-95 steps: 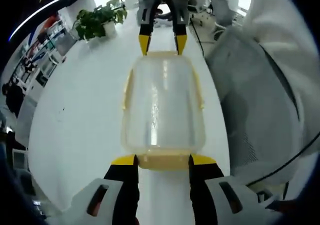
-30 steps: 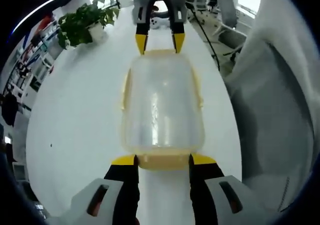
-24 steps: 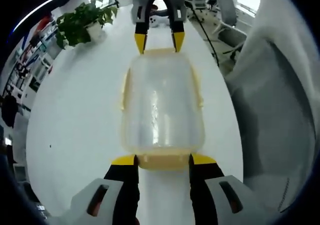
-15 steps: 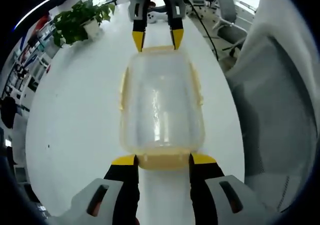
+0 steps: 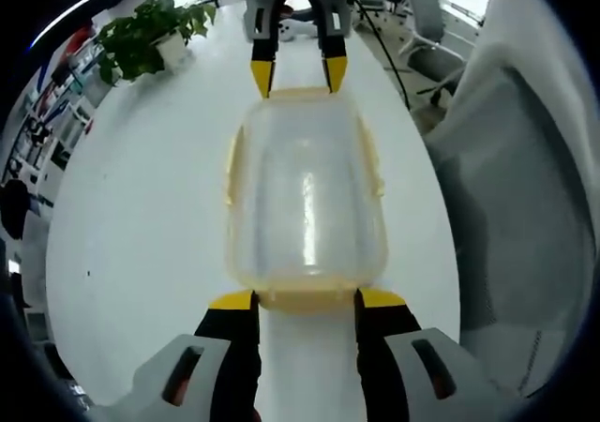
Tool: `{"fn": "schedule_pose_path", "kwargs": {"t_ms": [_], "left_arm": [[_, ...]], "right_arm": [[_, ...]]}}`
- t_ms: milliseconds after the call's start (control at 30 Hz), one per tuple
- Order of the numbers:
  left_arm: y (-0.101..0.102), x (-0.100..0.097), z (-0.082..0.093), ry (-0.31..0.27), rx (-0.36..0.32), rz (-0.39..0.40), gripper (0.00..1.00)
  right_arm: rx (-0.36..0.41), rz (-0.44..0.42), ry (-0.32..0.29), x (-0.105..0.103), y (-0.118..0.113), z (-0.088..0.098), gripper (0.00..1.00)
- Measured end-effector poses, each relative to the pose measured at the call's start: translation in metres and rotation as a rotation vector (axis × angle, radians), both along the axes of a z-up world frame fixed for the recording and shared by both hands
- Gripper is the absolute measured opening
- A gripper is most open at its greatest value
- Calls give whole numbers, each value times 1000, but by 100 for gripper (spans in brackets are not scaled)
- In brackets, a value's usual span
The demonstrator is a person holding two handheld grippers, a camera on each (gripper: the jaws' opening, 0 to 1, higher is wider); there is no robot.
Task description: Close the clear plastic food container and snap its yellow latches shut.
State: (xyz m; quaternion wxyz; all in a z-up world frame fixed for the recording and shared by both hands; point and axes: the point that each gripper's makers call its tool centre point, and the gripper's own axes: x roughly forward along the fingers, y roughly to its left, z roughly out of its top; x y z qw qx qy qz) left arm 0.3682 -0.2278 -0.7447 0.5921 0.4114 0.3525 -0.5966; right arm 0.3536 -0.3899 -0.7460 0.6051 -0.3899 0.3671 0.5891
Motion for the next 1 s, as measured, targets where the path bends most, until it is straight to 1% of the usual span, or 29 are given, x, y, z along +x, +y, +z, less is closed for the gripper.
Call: {"fn": "schedule_pose_path", "kwargs": {"t_ms": [100,167,267,333,433,533,600,767,900,1000], "left_arm": [[0,0,-1,-4,1,-7,38],[0,0,-1,-3,-2,-5,38],[1,0,-3,-6,8,-14,39],[5,1,-6,-17,28,-25,43],[7,0,-3,2,17,-2,46],[10,1,-2,0,23,3,46],[14,1,-1,-2,27,13,49],[14,3,8,20,-27,80,49],[12,5,15,43,-71,139,49],[12,3,19,35,-79,137,47]], "right_arm": [[-2,1,-3,0,0,-1,38],[-26,18,-21,1,-3,-4,38],[-57,35,-21,-3,-6,-8,41],[-72,44,-35,-2,-9,-8,44],[-65,27,-18,-4,-10,-6,44],[-54,11,-20,-3,-12,-1,45],[-23,-10,-2,-6,-10,4,45],[0,-42,-9,-5,-8,14,45],[21,-76,-27,0,-6,22,44],[30,-93,-38,2,-3,27,44]]}}
